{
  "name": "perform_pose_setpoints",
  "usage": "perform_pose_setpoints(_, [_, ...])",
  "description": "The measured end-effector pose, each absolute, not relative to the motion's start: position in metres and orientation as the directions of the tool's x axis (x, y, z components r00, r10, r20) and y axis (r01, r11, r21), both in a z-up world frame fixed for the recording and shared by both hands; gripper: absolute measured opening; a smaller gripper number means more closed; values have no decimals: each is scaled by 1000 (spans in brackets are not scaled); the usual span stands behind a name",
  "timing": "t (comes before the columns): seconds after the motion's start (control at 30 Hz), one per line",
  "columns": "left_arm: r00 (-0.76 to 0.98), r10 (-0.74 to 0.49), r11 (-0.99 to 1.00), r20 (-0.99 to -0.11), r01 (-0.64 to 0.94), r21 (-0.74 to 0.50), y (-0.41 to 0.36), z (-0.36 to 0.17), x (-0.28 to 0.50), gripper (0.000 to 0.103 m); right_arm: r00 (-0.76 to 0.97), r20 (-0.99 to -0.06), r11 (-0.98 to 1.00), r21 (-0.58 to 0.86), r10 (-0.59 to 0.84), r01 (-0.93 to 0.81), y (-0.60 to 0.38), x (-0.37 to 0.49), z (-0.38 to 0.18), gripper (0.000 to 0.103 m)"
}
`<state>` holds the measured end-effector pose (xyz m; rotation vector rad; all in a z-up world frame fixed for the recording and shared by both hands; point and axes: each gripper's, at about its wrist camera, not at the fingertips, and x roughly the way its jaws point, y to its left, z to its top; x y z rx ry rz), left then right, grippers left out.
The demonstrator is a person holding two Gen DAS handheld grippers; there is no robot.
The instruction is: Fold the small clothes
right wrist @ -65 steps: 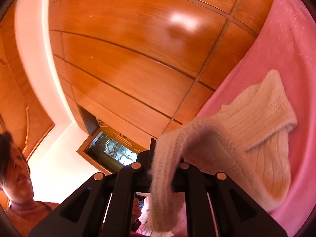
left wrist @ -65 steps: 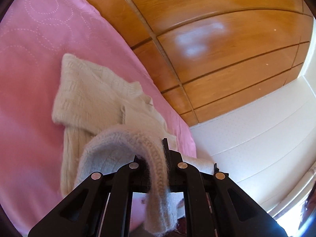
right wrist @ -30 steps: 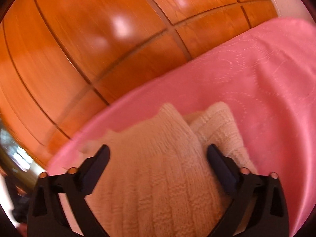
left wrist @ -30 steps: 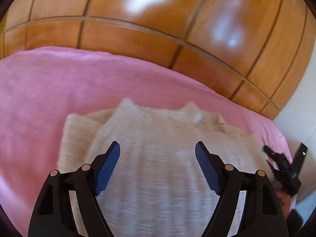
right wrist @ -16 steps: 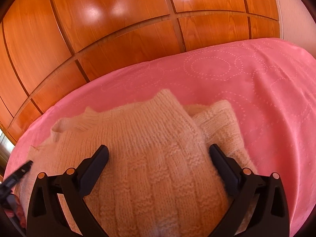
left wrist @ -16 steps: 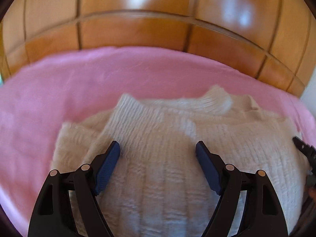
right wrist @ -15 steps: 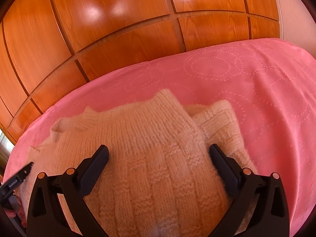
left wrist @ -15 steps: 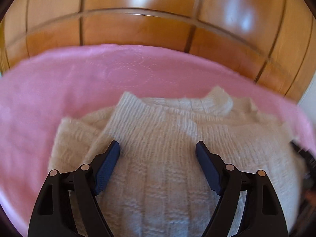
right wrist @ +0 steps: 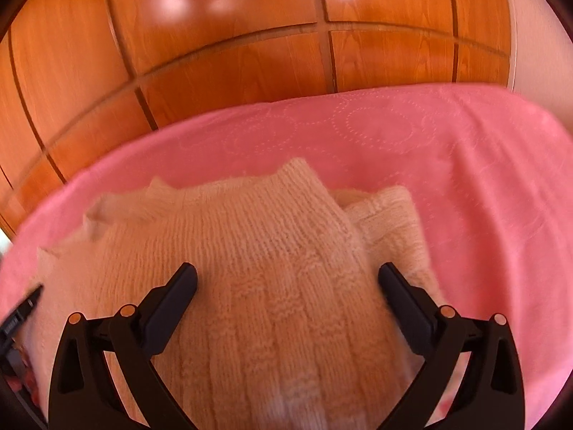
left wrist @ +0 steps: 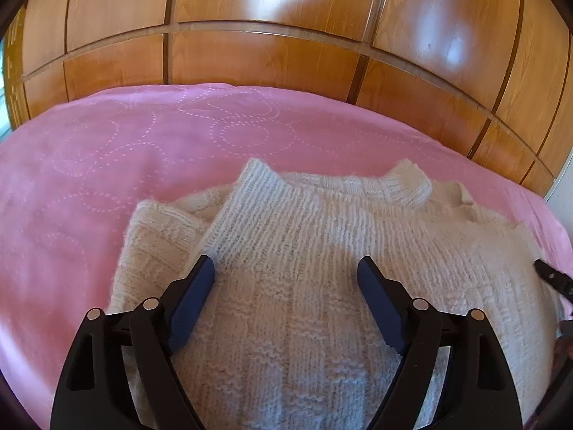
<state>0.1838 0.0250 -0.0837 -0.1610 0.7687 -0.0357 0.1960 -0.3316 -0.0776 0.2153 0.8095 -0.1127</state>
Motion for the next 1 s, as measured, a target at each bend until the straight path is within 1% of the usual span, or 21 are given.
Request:
perform_pose_setpoints(0.1, [715,-76,990,-695,-28,-138,22,-84,184,82,698,-716,988,112,3,110,-318,200,-67,101])
perform_pose_setpoints(0.2, [716,-79,990,-693,-27,-141,22,-85,185,82,661,-751,998,37,0,42,-302,221,-74,101])
perform_pose_setpoints(0.27, [718,-85,988,-691,-26,-149,23,-85,184,83,633,-774,1000,-19,-24,16,-298,237,-91,101])
perform_pose_setpoints(0.4, [717,-100,985,-690,-28,-172,27,-84,183,83,607,-793,993,16,-61,120,-313,247,-101,101])
perform_pose_setpoints(0.53, [695,-38,990,-718,-71,-121,16,-70,181,83,649,-750,989,-44,-127,143,-305,235,-100,101])
perform_pose_setpoints(0.63, [729,-126,979,-672,-19,-204,-2,-46,177,83,668,-730,986,-53,-145,156,-304,228,-99,101])
perform_pose_setpoints(0.7, [736,-173,977,-655,41,-211,-24,-33,180,83,669,-729,986,-56,-147,156,-304,227,-99,101])
perform_pose_setpoints(0.8, [737,-212,976,-642,130,-174,-55,-23,186,83,669,-729,987,-51,-143,155,-305,228,-99,101])
perform_pose_setpoints(0.9, [728,-225,973,-648,198,-116,-82,-30,197,83,671,-728,987,-51,-143,154,-304,226,-98,101])
perform_pose_setpoints(1.0, [697,-118,986,-708,168,1,-95,-57,214,83,671,-728,987,-50,-142,154,-303,226,-98,101])
